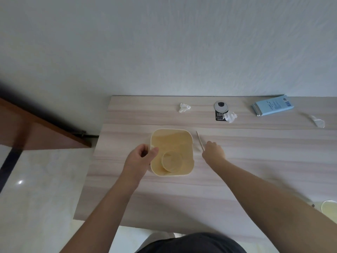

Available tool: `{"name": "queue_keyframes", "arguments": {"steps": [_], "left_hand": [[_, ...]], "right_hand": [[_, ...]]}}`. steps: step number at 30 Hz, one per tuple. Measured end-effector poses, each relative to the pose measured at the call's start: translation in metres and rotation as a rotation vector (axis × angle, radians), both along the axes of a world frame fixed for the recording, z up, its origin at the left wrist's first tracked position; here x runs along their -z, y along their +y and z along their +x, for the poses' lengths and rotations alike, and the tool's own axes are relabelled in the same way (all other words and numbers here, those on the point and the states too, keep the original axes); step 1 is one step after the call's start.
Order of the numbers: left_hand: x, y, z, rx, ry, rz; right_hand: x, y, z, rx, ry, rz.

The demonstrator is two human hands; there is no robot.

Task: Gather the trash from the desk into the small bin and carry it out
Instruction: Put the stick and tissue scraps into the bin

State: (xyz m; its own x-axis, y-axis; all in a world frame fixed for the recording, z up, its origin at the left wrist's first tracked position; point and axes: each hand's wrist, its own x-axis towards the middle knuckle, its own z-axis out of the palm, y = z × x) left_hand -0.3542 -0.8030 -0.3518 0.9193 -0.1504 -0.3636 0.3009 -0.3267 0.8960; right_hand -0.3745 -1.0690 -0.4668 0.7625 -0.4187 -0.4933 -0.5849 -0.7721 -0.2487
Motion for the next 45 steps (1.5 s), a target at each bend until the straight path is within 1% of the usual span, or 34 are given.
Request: {"name": "queue_keyframes", "arguments": {"steps": [4, 6, 9, 11, 13, 16, 19, 23, 26, 31, 34, 38, 42, 45], "left_hand": [[-0.001, 0.006, -0.007, -0.03, -0.015, -0.017], [-0.001, 0.011, -0.01, -0.041, -0.015, -0.022], [0.0, 0.02, -0.014, -0.035, -0.004, -0.023], [0.002, 0.025, -0.015, -0.031, -0.001, -0.002], [0.005, 0.03, -0.016, -0.023, -0.017, 0.038], [0.014, 0.036, -0.014, 0.014, -0.047, 0.099], [0.02, 0.039, -0.01, 0.055, -0.061, 0.103], [0.022, 0.035, -0.005, 0.071, -0.009, 0.026], [0.022, 0.033, -0.002, 0.09, -0.003, -0.013], [0.018, 0.034, 0.003, 0.109, 0.002, -0.062], [0.016, 0.037, 0.006, 0.118, -0.015, -0.067], [0.012, 0.045, 0.011, 0.134, -0.016, -0.085], [0.01, 0.056, 0.014, 0.143, -0.017, -0.126], [0.009, 0.064, 0.017, 0.134, -0.002, -0.128]], "right_hand": [[0.005, 0.004, 0.001, -0.071, 0.042, -0.12], [0.005, 0.004, -0.001, -0.095, 0.095, -0.138], [0.006, 0.0, -0.011, -0.092, 0.157, -0.085], [0.001, -0.002, -0.016, -0.057, 0.136, 0.005], [-0.01, -0.002, -0.019, 0.033, 0.042, 0.133], [-0.038, 0.005, -0.027, 0.23, -0.162, 0.345], [-0.072, 0.019, -0.037, 0.314, -0.345, 0.404], [-0.119, 0.039, -0.046, 0.349, -0.515, 0.486], [-0.147, 0.058, -0.055, 0.317, -0.576, 0.559], [-0.164, 0.104, -0.066, 0.147, -0.524, 0.648], [-0.164, 0.131, -0.067, 0.071, -0.509, 0.623], [-0.165, 0.155, -0.068, 0.061, -0.492, 0.631], [-0.167, 0.161, -0.071, 0.018, -0.49, 0.595], [-0.17, 0.16, -0.072, 0.016, -0.542, 0.549]]}}
